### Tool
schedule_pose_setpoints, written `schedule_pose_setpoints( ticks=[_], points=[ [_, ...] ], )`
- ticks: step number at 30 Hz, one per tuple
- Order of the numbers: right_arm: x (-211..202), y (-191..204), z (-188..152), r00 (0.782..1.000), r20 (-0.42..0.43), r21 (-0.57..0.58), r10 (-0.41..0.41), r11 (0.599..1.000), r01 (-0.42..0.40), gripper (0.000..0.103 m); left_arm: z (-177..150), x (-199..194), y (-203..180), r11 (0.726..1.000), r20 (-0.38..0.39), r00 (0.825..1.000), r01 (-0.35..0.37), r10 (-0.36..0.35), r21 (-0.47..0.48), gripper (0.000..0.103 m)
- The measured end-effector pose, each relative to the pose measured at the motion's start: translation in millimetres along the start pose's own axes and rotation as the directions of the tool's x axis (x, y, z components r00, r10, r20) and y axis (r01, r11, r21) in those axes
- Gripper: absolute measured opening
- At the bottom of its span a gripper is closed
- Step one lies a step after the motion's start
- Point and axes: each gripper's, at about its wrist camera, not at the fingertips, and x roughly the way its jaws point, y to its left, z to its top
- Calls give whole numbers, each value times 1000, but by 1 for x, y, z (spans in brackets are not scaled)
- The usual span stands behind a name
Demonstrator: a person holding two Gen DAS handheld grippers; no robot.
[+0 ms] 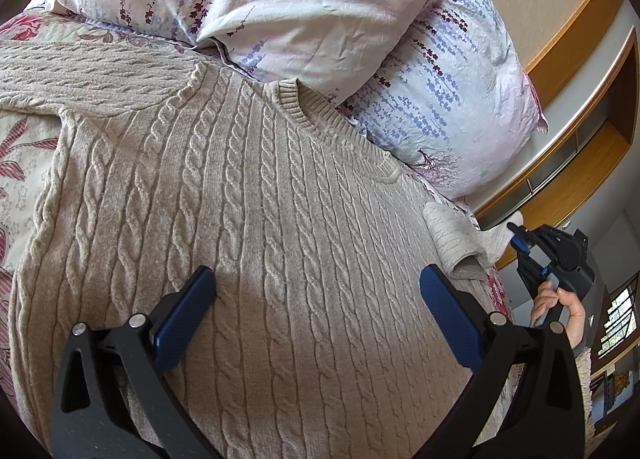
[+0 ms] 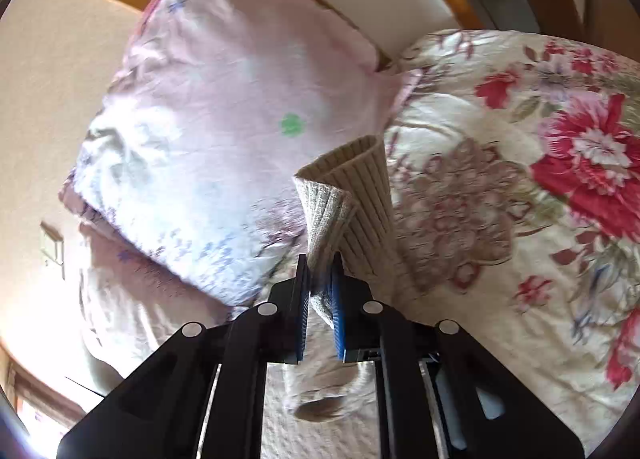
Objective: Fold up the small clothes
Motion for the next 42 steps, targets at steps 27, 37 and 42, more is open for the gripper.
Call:
schedule_pose_setpoints(
  ticks=[27, 37, 42],
  points=[
    [172, 122, -198, 775, -631, -239, 45, 938, -249, 14, -1, -5, 2, 999, 33, 999, 38, -37, -32, 101],
    [144, 146, -207, 562, -798, -36, 219, 913, -407, 86, 5, -34, 14, 997, 71, 997, 28, -22, -76, 101],
    [104, 143, -185, 708, -694, -224, 131, 895, -386, 86, 19, -78, 45, 992, 120, 986, -106, 114, -71, 101]
  ],
)
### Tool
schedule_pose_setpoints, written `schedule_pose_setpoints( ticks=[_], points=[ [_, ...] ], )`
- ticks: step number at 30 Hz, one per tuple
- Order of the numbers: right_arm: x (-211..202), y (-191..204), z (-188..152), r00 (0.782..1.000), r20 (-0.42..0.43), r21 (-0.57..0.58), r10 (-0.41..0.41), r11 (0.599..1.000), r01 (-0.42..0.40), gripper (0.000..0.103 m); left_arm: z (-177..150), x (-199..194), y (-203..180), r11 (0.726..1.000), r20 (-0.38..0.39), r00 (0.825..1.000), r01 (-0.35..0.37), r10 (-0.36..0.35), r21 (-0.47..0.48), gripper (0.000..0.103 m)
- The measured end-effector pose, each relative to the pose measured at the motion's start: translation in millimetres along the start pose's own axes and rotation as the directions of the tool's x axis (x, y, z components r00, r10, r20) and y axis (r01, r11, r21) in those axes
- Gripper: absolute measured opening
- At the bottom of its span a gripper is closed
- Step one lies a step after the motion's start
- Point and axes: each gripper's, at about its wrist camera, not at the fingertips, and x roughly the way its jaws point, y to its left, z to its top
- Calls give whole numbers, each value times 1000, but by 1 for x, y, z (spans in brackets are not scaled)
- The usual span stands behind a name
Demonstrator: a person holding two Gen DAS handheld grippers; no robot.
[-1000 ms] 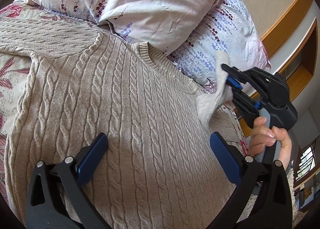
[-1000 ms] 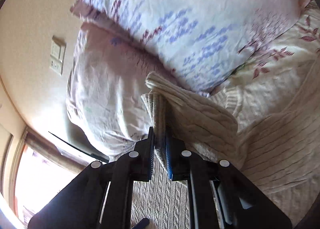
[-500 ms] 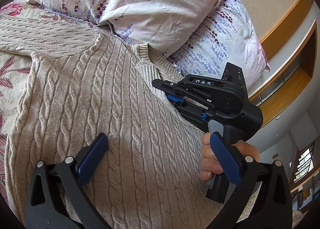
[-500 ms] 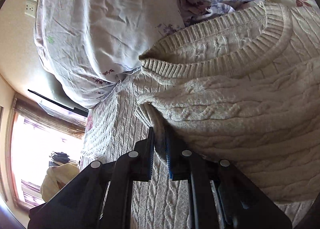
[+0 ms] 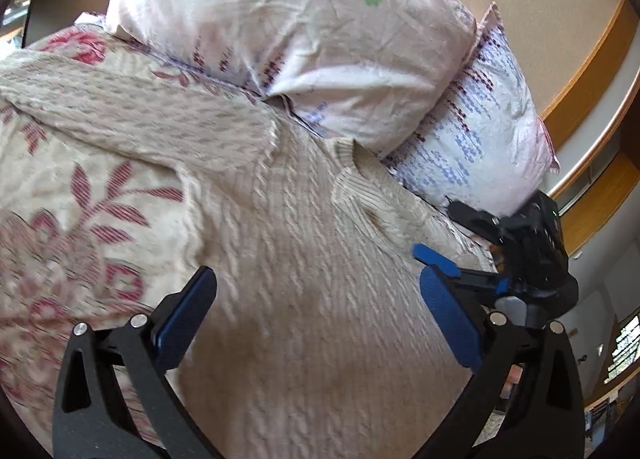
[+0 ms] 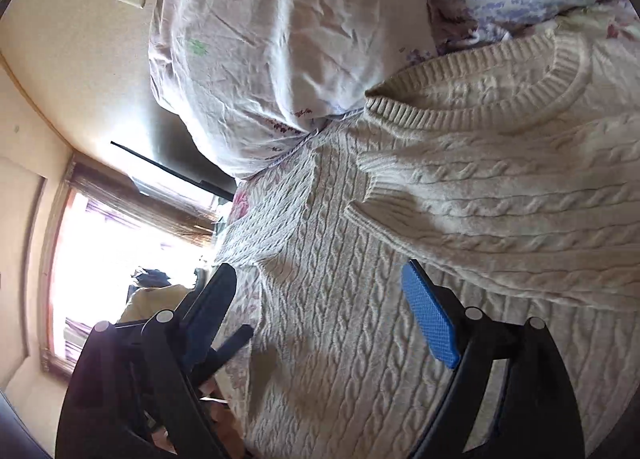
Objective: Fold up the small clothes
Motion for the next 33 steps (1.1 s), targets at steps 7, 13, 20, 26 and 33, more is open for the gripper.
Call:
schedule_pose_setpoints(
  ticks=[7, 13, 20, 26, 33],
  points=[
    [43, 41, 0, 921, 117, -364, -371, 847, 387, 49, 24, -41, 42, 985, 83, 984, -147, 155, -94, 101],
    [85, 38, -5, 875, 85, -458, -477, 761, 460, 48, 18, -62, 51, 973, 129, 964, -226, 231, -50, 101],
    [83, 35, 9, 856, 136, -394, -499, 765, 509, 8, 17, -50, 68, 971, 75, 971, -218, 226, -100, 101],
    [69, 58, 15, 926, 170, -327, -336, 867, 375, 8, 16, -48, 74, 967, 72, 969, -225, 234, -115, 101],
    [115, 52, 0, 925, 30, -330, -379, 870, 367, 8, 14, -46, 77, 964, 64, 968, -235, 244, -121, 101]
  ],
)
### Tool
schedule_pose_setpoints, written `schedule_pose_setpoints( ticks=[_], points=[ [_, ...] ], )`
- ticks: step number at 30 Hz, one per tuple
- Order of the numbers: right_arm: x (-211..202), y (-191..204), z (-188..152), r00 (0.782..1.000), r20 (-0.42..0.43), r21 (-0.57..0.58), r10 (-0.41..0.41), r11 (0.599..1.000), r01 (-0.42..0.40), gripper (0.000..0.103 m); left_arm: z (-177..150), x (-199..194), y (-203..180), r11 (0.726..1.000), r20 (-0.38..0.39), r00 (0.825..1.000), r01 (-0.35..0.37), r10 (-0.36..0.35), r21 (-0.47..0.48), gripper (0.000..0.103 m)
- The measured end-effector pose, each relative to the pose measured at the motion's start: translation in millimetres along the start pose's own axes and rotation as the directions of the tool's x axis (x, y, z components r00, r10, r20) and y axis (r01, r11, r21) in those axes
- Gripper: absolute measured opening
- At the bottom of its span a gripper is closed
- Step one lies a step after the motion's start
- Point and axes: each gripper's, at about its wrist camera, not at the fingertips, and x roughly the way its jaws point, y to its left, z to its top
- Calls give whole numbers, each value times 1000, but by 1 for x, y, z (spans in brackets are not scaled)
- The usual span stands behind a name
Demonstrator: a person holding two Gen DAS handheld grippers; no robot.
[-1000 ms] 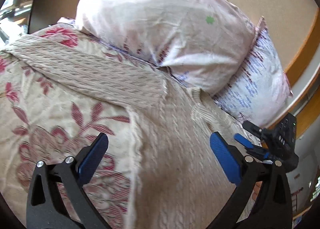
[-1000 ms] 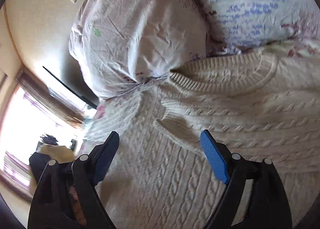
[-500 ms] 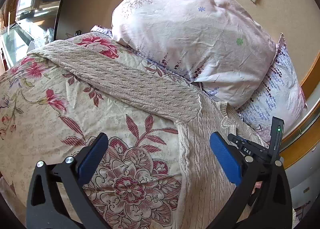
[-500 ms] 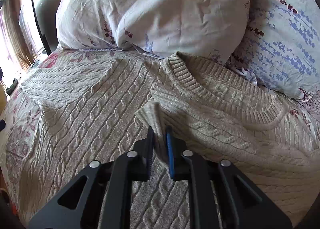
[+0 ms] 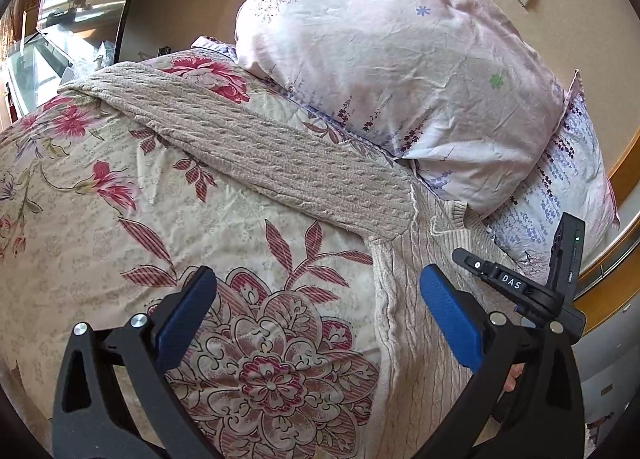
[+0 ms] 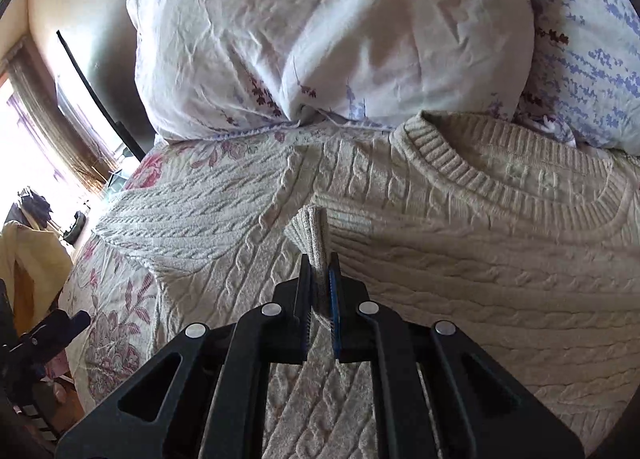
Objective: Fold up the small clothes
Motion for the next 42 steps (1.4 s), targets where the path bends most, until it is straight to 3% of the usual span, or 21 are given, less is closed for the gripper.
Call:
schedule_pose_setpoints(
  ticks=[3, 5, 6, 8, 11, 14, 17, 21, 24, 26, 28, 29, 31, 32, 34, 36, 39, 42],
  points=[
    [-2, -6, -4, 998, -36, 26, 57, 998, -56, 21, 0, 0, 1, 1000, 10, 1000, -19, 19, 7, 101],
    [-9, -11, -2, 989, -35, 81, 145, 987, -142, 55, 1, -1, 3, 1000, 20, 1000, -23, 23, 10, 101],
    [-13, -15, -1, 985, -12, 113, 170, 979, -167, 60, 1, -1, 3, 1000, 24, 1000, -14, 14, 13, 101],
    [-16, -21, 0, 978, 16, 155, 207, 966, -207, 61, 2, -2, 2, 1000, 26, 1000, -5, 5, 20, 101],
    [-2, -28, -3, 962, -24, 229, 271, 938, -259, 62, 2, -1, 1, 1000, 34, 999, -6, 5, 20, 101],
    [-3, -16, -6, 960, -43, 172, 275, 949, -264, 66, 5, 5, 3, 1000, 11, 1000, 12, -12, -2, 101],
    [-11, -9, -11, 940, -83, 167, 331, 935, -314, 66, 11, 13, 11, 998, 0, 1000, 25, -25, -52, 101],
    [-49, -32, -14, 933, -13, 203, 359, 915, -350, 70, 20, 19, 15, 999, 27, 1000, 5, -4, -34, 101],
    [-86, -58, -20, 947, 70, 169, 315, 931, -322, 80, 29, 28, 17, 1000, -1, 1000, -2, 2, -14, 101],
    [-109, -78, -28, 951, 117, 155, 286, 941, -302, 87, 36, 36, 30, 992, -43, 998, 33, -39, -125, 101],
    [-121, -95, -33, 950, 174, 177, 258, 941, -288, 96, 39, 44, 46, 959, -58, 993, 87, -106, -269, 101],
    [-133, -107, -37, 952, 216, 196, 218, 945, -261, 102, 41, 42, 50, 948, -31, 994, 94, -109, -304, 101],
    [-161, -131, -45, 955, 296, 241, 37, 964, -113, 102, 45, 44, 54, 938, -32, 995, 80, -96, -337, 100],
    [-173, -140, -47, 947, 313, 262, -69, 965, -16, 102, 46, 46, 56, 933, -34, 994, 83, -101, -351, 100],
    [-196, -160, -52, 906, 340, 301, -253, 942, 151, 102, 48, 48, 56, 929, -34, 995, 75, -94, -362, 100],
    [-210, -185, -60, 859, 372, 342, -351, 912, 225, 102, 52, 53, 56, 928, -40, 995, 67, -87, -366, 93],
    [-228, -221, -79, 822, 443, 398, -358, 900, 177, 102, 56, 60, 59, 917, -38, 996, 65, -86, -393, 82],
    [-229, -242, -100, 818, 531, 430, -222, 902, -35, 102, 62, 65, 66, 898, -20, 996, 69, -86, -434, 79]
  ],
)
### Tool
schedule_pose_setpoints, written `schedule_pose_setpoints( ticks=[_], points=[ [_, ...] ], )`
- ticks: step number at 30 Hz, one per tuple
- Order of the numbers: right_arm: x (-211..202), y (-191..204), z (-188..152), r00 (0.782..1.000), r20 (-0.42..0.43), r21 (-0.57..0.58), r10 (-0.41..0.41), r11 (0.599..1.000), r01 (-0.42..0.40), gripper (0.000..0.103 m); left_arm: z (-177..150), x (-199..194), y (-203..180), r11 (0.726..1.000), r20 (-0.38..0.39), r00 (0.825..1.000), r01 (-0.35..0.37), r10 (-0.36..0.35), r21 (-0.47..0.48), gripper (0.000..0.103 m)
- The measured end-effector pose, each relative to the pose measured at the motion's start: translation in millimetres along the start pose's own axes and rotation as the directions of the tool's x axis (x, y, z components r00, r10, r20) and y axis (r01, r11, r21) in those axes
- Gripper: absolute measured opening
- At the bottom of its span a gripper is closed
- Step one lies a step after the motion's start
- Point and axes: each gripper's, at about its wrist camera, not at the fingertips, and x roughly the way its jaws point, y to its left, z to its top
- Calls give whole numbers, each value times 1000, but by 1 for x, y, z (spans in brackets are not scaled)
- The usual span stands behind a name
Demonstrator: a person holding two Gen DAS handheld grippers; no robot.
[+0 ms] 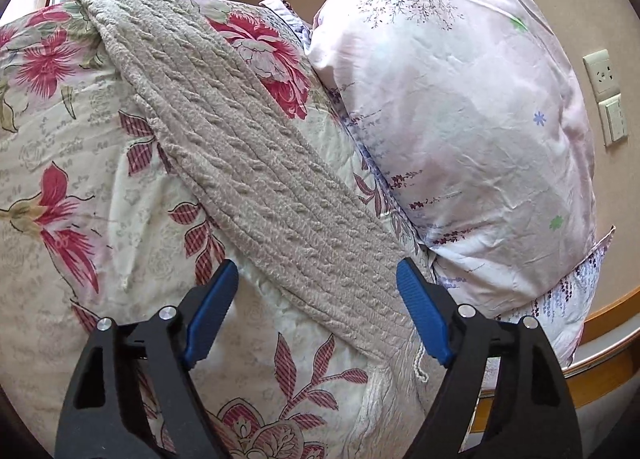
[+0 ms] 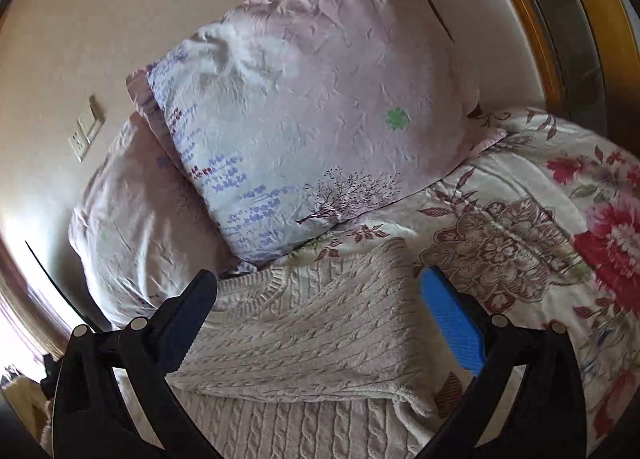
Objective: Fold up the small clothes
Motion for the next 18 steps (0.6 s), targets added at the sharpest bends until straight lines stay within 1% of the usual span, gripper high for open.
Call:
schedule_pose_setpoints(
  ticks=[1, 2, 4, 5, 6, 7, 8, 9, 10, 12, 14, 16, 18],
  points=[
    [3, -3, -2, 999, -24, 27, 36, 999, -35, 102, 2, 1, 0, 1000, 5, 1000, -8, 8, -5, 76],
    [8, -3, -1, 997, -57, 34, 51, 998, -49, 102, 5, 2, 0, 1000, 11, 1000, -19, 19, -8, 73],
    [15, 3, -4, 994, -86, 13, 61, 998, -60, 102, 10, 5, 2, 999, 24, 999, -35, 36, -26, 59],
    [16, 7, -6, 993, -95, -5, 63, 998, -64, 102, 12, 5, 5, 999, 27, 999, -38, 39, -38, 55],
    [17, 12, -8, 992, -106, -28, 63, 997, -66, 102, 13, 6, 7, 998, 27, 999, -39, 40, -52, 46],
    [19, 16, -10, 991, -114, -53, 63, 996, -69, 102, 15, 7, 10, 997, 25, 998, -48, 50, -65, 34],
    [19, 21, -12, 991, -120, -76, 60, 995, -69, 102, 16, 9, 11, 996, 22, 998, -57, 58, -71, 28],
    [20, 26, -14, 991, -125, -100, 52, 993, -65, 102, 17, 11, 11, 996, 16, 998, -64, 65, -69, 16],
    [21, 31, -17, 990, -131, -123, 45, 991, -62, 102, 17, 11, 9, 996, 13, 997, -71, 72, -55, 10],
    [24, 36, -21, 989, -145, -154, 40, 986, -62, 102, 15, 8, -5, 996, 35, 996, -83, 83, 6, 9],
    [26, 40, -24, 987, -155, -168, 44, 983, -70, 102, 11, 2, -25, 993, 72, 995, -79, 73, 83, 8],
    [26, 42, -27, 986, -160, -175, 51, 981, -79, 102, 5, -3, -50, 984, 94, 995, -57, 42, 169, 7],
    [26, 44, -28, 986, -158, -179, 53, 981, -81, 102, -7, -4, -79, 965, 99, 995, -22, -4, 261, 7]
  ],
)
